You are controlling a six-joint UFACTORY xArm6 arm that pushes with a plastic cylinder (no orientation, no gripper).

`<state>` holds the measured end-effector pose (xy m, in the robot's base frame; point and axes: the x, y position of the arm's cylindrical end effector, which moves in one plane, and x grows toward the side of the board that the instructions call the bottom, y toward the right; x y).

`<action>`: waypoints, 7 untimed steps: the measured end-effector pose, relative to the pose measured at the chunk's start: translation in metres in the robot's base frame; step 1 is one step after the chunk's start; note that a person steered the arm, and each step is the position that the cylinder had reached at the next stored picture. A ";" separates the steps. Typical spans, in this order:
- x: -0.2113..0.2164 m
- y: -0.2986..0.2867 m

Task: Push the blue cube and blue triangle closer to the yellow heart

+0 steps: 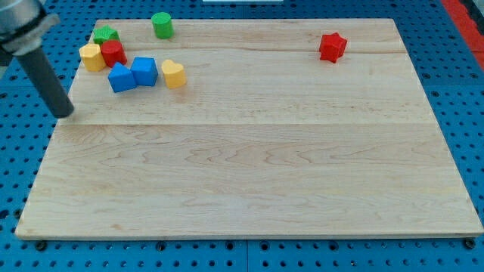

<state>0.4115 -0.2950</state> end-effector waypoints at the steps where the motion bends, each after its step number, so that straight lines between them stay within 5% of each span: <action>1: -0.023 -0.009; 3: -0.040 0.116; 5: -0.031 0.084; 7: -0.075 0.091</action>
